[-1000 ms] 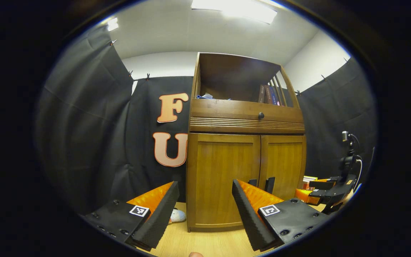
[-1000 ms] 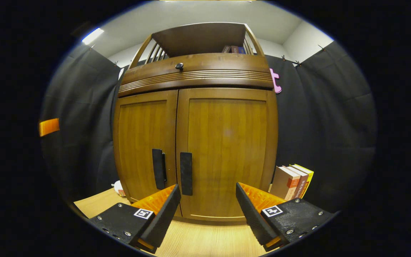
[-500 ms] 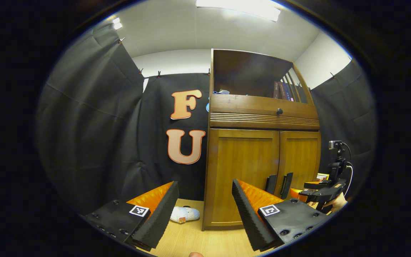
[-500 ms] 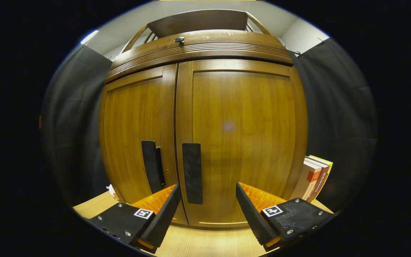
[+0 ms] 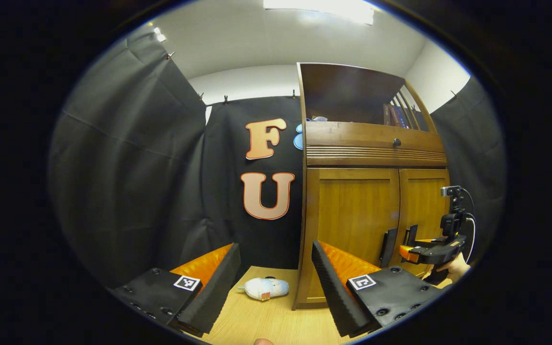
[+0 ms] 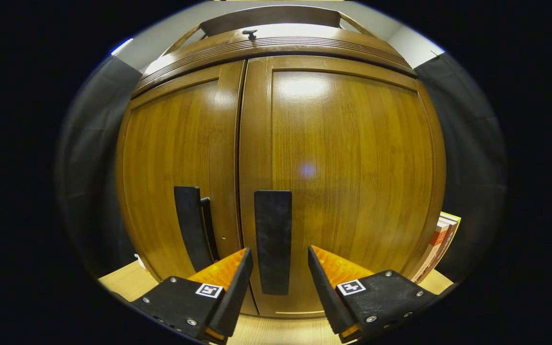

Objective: Open the right door of the double-door shoe cabinet with the right hand, and open the left door with the left hand.

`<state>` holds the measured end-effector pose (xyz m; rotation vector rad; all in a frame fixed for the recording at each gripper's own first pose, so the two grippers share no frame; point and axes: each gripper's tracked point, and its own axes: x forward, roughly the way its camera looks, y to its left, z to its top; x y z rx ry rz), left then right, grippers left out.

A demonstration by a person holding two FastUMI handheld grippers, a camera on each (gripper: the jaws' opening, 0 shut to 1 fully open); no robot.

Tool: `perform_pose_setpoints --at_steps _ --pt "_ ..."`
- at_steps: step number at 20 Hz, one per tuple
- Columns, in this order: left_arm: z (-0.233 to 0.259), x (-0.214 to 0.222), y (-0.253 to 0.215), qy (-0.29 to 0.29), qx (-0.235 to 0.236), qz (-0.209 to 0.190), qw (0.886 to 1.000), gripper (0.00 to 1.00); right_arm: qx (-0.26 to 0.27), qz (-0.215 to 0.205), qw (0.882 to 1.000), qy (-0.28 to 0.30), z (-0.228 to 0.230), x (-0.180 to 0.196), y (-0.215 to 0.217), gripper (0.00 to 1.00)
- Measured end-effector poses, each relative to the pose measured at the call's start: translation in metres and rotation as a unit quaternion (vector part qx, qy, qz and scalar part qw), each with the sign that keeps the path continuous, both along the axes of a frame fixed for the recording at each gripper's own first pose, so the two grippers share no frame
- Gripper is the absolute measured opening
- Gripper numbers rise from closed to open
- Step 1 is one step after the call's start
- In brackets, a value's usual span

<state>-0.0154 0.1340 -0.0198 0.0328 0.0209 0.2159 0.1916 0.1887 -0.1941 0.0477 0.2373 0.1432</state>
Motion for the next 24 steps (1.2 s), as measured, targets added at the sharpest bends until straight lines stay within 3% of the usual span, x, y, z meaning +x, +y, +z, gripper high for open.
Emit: perform_pose_setpoints --at_steps 4,6,7,8,9,10,11,15,16,17,18,24 --pt "-0.003 0.004 0.002 0.001 -0.006 -0.001 1.0 0.99 0.001 -0.002 1.0 -0.004 0.002 0.006 0.001 0.59" --pt "-0.004 0.002 0.001 0.003 -0.006 -0.003 1.0 0.99 0.013 0.003 1.0 0.002 0.001 0.005 0.005 0.43" --pt "-0.003 0.001 0.001 0.002 -0.005 -0.002 1.0 0.94 0.016 0.004 1.0 0.003 0.001 0.005 0.005 0.37" --pt "-0.002 -0.002 0.0 0.0 -0.005 -0.002 1.0 0.96 0.017 0.005 1.0 0.005 0.001 0.004 0.005 0.36" --pt "0.0 -0.004 -0.001 -0.002 -0.006 -0.001 1.0 0.99 0.017 0.006 1.0 0.007 0.0 0.003 0.005 0.29" --pt "0.001 -0.006 -0.002 -0.003 -0.006 -0.001 1.0 0.94 0.017 0.007 1.0 0.008 0.0 0.002 0.004 0.39" --pt "0.002 -0.007 -0.004 -0.004 -0.006 -0.002 1.0 0.95 0.017 0.009 1.0 0.01 0.0 -0.001 0.004 0.31" --pt "0.007 -0.015 -0.013 -0.006 -0.002 -0.005 1.0 0.96 0.02 0.027 0.999 0.009 0.003 -0.02 -0.001 0.29" --pt "0.008 -0.017 -0.015 -0.007 -0.001 -0.005 1.0 0.96 0.021 0.032 0.999 0.009 0.004 -0.028 -0.003 0.24" --pt "0.01 -0.019 -0.017 -0.008 -0.001 -0.006 1.0 0.96 0.025 0.035 0.999 0.008 0.005 -0.036 -0.005 0.31" --pt "0.012 -0.02 -0.022 -0.009 -0.002 -0.009 1.0 0.96 0.029 0.035 0.999 0.007 0.007 -0.042 -0.008 0.27" --pt "0.021 -0.035 -0.049 -0.02 0.001 -0.031 0.999 0.96 0.02 0.041 0.999 -0.007 0.017 -0.083 -0.028 0.27"
